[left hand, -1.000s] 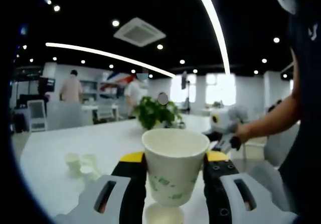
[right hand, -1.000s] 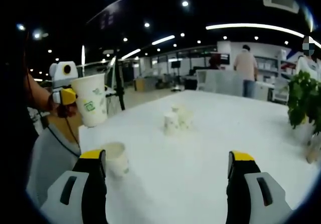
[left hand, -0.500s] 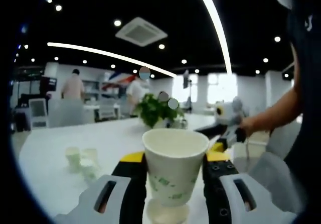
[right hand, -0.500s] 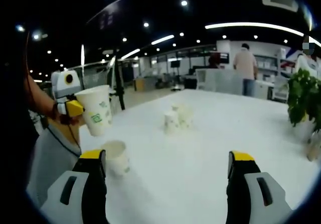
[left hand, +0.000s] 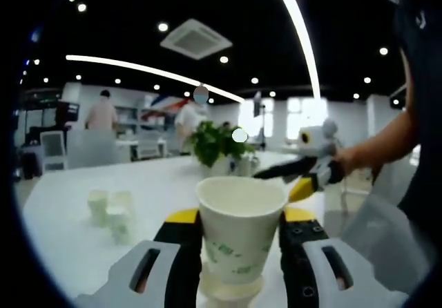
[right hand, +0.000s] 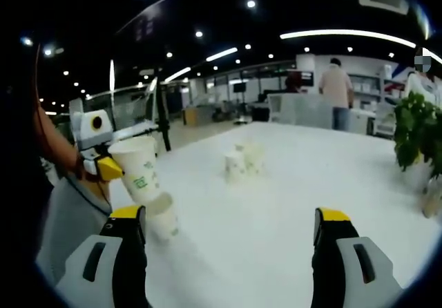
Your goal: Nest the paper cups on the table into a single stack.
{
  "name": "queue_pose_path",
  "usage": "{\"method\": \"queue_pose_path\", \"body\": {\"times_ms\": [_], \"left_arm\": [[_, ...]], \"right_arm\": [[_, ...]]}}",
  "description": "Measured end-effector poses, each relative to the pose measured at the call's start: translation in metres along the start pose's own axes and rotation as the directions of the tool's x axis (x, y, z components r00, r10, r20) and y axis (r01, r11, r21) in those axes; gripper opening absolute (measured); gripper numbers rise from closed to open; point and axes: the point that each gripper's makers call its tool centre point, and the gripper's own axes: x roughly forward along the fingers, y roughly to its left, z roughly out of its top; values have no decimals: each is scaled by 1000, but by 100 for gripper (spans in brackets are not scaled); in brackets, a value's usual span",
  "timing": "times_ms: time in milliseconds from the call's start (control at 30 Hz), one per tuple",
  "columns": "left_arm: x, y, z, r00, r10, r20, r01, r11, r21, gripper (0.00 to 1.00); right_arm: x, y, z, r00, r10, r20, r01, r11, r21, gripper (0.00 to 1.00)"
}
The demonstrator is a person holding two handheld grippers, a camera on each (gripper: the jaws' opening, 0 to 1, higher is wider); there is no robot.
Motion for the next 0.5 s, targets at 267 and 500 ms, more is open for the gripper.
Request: {"method": "queue_pose_path", "body": {"times_ms": [267,500], "left_arm": [[2,9,-18,999,42,-18,-42,999,-6,42],[4,10,-24,999,47,-21,-47,999,-13,43]], "right_arm": [[-1,1,-1,1000,0,1,0,1000,5,100],[-2,1,-3,1000,-1,0,1,1000,7,99]]}}
